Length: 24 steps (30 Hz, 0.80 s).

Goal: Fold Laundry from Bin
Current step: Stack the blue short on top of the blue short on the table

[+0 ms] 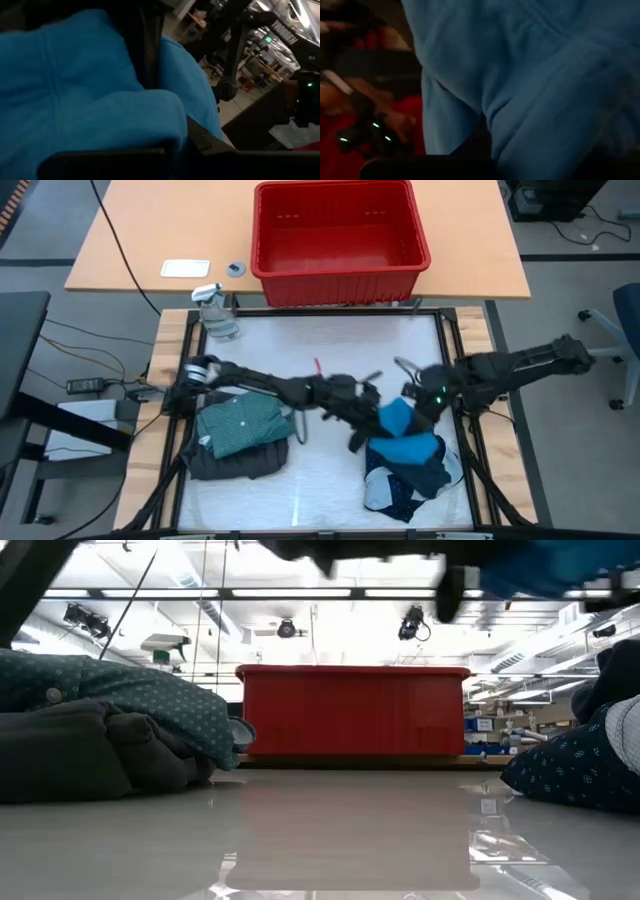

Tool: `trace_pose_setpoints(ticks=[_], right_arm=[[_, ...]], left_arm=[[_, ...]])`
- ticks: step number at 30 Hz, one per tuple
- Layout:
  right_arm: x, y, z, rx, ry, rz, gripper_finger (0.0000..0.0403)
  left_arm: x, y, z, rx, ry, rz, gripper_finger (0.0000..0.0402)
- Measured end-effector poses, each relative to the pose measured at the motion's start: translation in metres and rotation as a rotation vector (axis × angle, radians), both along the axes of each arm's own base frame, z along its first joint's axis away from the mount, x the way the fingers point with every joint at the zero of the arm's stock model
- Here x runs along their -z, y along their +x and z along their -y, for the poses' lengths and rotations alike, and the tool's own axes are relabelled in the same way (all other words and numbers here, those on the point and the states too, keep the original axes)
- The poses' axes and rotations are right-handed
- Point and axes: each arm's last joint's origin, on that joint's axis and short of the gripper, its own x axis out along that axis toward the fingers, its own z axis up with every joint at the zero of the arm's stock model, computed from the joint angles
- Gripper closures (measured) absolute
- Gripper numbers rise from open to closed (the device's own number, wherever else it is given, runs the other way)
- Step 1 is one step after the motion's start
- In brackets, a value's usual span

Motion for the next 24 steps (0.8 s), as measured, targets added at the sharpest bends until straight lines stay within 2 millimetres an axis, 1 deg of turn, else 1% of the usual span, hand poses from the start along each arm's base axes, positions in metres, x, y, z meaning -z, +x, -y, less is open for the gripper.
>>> trace_pose_setpoints(ticks=[3, 7, 10, 13, 15, 16, 18, 20, 22, 24], right_arm=[[0.009, -0.010, -0.020, -0.076, -0.025, -0.086, 0.0380], [0.025, -0.018, -0.043, -0.098, -0.047, -0.171, 0.0380], [0.045, -0.023, -0.060, -0.070, -0.069, -0.194, 0.0380], [0.076, -0.028, -0.073, 0.006, -0.091, -0.195, 0.0380], [0.099, -0.032, -0.077, 0.078, -0.115, -0.190, 0.0379], [0.110, -0.034, -0.078, 0.115, -0.121, -0.191, 0.0373], [0.127, -0.038, -0.078, 0.167, -0.126, -0.186, 0.0344], [0.137, -0.040, -0.078, 0.183, -0.124, -0.185, 0.0306], [0.138, -0.042, -0.077, 0.176, -0.115, -0.195, 0.0269], [0.133, -0.043, -0.078, 0.139, -0.098, -0.209, 0.0238]], left_arm=[[0.015, 0.030, 0.017, 0.028, -0.009, 0.007, 0.0385], [0.040, 0.058, 0.041, 0.092, -0.060, -0.022, 0.0384], [0.059, 0.066, 0.054, 0.121, -0.077, -0.113, 0.0381], [0.071, 0.064, 0.058, 0.104, -0.068, -0.217, 0.0379], [0.079, 0.062, 0.057, 0.061, -0.023, -0.290, 0.0378], [0.083, 0.061, 0.057, 0.042, 0.006, -0.320, 0.0378], [0.089, 0.058, 0.056, 0.015, 0.043, -0.369, 0.0377], [0.092, 0.056, 0.056, 0.004, 0.059, -0.407, 0.0370], [0.094, 0.055, 0.055, 0.005, 0.064, -0.431, 0.0354], [0.093, 0.055, 0.053, 0.015, 0.056, -0.437, 0.0330]])
